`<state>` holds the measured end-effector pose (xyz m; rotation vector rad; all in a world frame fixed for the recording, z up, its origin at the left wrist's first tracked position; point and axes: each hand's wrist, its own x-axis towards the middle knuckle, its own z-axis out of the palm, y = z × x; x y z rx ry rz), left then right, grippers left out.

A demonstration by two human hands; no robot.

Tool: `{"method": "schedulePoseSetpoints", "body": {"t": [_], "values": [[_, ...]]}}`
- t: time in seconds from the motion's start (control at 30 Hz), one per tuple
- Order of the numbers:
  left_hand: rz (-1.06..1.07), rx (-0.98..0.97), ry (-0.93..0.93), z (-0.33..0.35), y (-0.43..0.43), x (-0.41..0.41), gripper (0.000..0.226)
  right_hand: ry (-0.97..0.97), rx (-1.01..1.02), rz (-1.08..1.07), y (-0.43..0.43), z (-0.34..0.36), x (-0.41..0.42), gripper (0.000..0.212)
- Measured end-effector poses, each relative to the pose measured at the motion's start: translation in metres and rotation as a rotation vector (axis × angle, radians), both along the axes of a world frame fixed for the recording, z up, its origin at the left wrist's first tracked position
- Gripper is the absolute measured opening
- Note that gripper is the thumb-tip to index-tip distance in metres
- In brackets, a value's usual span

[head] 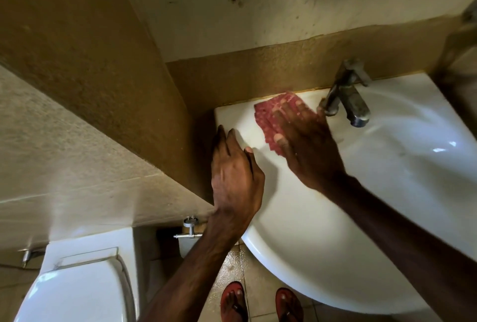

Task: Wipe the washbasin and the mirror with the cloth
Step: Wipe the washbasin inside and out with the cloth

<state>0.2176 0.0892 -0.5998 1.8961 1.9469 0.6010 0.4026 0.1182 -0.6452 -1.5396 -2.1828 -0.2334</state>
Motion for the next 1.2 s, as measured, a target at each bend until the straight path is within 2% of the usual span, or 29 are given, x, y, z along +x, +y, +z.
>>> {"method": "schedulePoseSetpoints", "body": {"t": [0.1,0.17,0.27,0.37,0.57,0.7,0.77,0.93,1.0,1.07,1.13,1.2], "values": [[-0.02,0.004,0.023,-0.002,0.001,-0.002,0.05,-0.08,0.064,0.081,0.0,0.006,0.011,0.049],[-0.027,0.004,0.034,-0.002,0.002,-0.004,0.051,-0.038,0.102,-0.07,0.012,0.009,0.014,0.049],[-0.032,0.0,0.05,-0.002,0.002,-0.005,0.051,0.003,0.041,-0.246,0.023,0.005,-0.009,0.054],[-0.047,-0.005,0.076,-0.003,0.003,-0.005,0.051,0.041,-0.03,-0.274,0.023,0.006,-0.018,0.062],[-0.045,-0.041,0.085,0.004,0.011,-0.006,0.054,-0.011,-0.016,-0.412,-0.024,0.001,-0.023,0.067],[-0.054,-0.028,0.129,0.004,0.012,-0.007,0.053,-0.018,0.094,-0.433,0.01,0.001,-0.02,0.062],[-0.047,-0.02,0.132,0.001,0.011,-0.009,0.052,0.011,0.042,-0.49,0.018,0.004,-0.028,0.063],[-0.061,-0.014,0.116,0.004,0.01,-0.013,0.049,0.021,0.054,-0.341,-0.017,0.001,-0.025,0.054],[-0.062,-0.016,0.115,0.006,0.012,-0.015,0.046,0.015,0.141,-0.287,-0.004,0.0,-0.016,0.048],[-0.077,-0.009,0.119,0.007,0.012,-0.013,0.046,0.064,0.176,-0.364,0.016,-0.001,-0.012,0.046],[-0.083,0.003,0.114,0.007,0.011,-0.011,0.046,0.131,0.116,-0.468,0.019,0.002,-0.027,0.048],[-0.085,0.009,0.093,0.008,0.011,-0.011,0.048,0.165,0.071,-0.406,0.007,0.0,-0.051,0.051]]}}
